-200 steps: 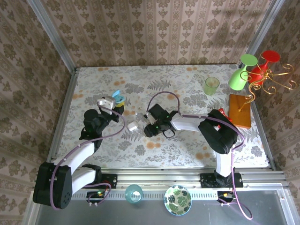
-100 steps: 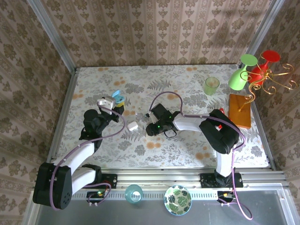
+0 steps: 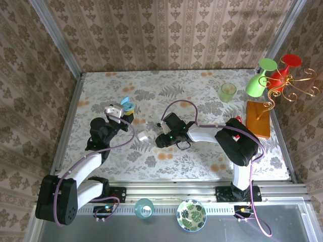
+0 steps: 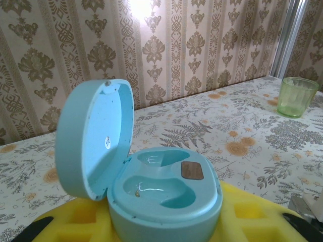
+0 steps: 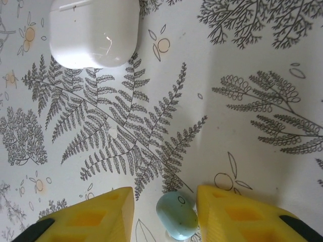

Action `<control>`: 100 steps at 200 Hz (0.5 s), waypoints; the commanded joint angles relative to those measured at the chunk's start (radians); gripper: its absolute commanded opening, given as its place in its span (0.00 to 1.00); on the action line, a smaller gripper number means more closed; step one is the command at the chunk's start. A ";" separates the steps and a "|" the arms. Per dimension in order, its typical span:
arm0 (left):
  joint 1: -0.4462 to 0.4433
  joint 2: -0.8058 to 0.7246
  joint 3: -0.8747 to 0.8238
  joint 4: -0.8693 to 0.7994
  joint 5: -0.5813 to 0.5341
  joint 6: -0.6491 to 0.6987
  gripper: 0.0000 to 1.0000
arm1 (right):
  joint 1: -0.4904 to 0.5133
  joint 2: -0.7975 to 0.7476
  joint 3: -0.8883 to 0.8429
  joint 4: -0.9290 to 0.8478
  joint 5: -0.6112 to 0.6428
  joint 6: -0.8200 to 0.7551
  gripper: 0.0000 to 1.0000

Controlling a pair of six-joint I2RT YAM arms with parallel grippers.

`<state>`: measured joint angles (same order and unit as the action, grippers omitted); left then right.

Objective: Insert wireless bluetooth earbuds into charging case

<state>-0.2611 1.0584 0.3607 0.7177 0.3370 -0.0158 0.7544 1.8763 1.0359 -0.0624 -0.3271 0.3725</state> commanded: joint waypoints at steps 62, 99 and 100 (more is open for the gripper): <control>-0.004 -0.013 0.001 0.018 0.013 -0.015 0.23 | 0.008 -0.033 -0.038 -0.019 -0.062 0.017 0.34; -0.004 -0.010 0.007 0.017 0.015 -0.015 0.22 | 0.007 -0.034 -0.045 -0.009 -0.061 0.023 0.30; -0.004 -0.009 0.007 0.017 0.015 -0.015 0.23 | 0.007 -0.034 -0.045 -0.008 -0.061 0.023 0.30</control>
<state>-0.2615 1.0584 0.3603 0.7177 0.3367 -0.0158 0.7555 1.8648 1.0092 -0.0532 -0.3607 0.3756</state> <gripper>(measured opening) 0.365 0.312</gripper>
